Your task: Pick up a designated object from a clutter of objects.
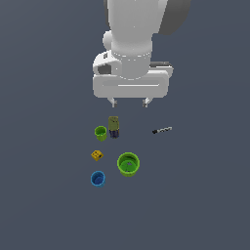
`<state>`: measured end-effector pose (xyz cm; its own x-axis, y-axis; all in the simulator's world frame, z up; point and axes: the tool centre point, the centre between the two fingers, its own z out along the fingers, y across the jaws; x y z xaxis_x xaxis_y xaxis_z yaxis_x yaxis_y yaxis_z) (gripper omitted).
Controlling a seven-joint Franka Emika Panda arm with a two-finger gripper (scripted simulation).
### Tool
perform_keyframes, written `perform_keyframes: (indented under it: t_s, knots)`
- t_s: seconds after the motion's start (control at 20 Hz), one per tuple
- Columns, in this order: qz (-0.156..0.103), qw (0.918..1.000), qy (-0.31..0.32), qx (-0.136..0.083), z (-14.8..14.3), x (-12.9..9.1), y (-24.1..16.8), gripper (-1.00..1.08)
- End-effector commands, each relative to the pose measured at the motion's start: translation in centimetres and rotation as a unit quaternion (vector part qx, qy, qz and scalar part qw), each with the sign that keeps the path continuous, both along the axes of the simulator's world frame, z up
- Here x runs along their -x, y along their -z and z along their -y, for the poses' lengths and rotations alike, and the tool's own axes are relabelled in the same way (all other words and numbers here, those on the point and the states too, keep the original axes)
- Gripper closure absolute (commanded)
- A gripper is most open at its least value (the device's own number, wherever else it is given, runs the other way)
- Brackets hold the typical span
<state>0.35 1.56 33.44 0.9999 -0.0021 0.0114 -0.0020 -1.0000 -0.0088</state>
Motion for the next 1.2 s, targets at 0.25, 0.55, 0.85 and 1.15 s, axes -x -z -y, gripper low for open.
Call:
perform_keyframes:
  t_s: [0.25, 0.55, 0.85, 1.15]
  knots:
    - [-0.001, 1.0000, 0.007, 0.007, 1.1, -0.2, -0.1, -0.92]
    - [-0.003, 0.9998, 0.015, 0.015, 2.4, -0.4, -0.2, -0.92]
    - [-0.003, 0.9996, 0.024, 0.012, 2.6, -0.7, 0.6, -0.92]
    - [-0.004, 0.9981, 0.062, 0.006, 3.8, -1.7, 3.4, -0.92]
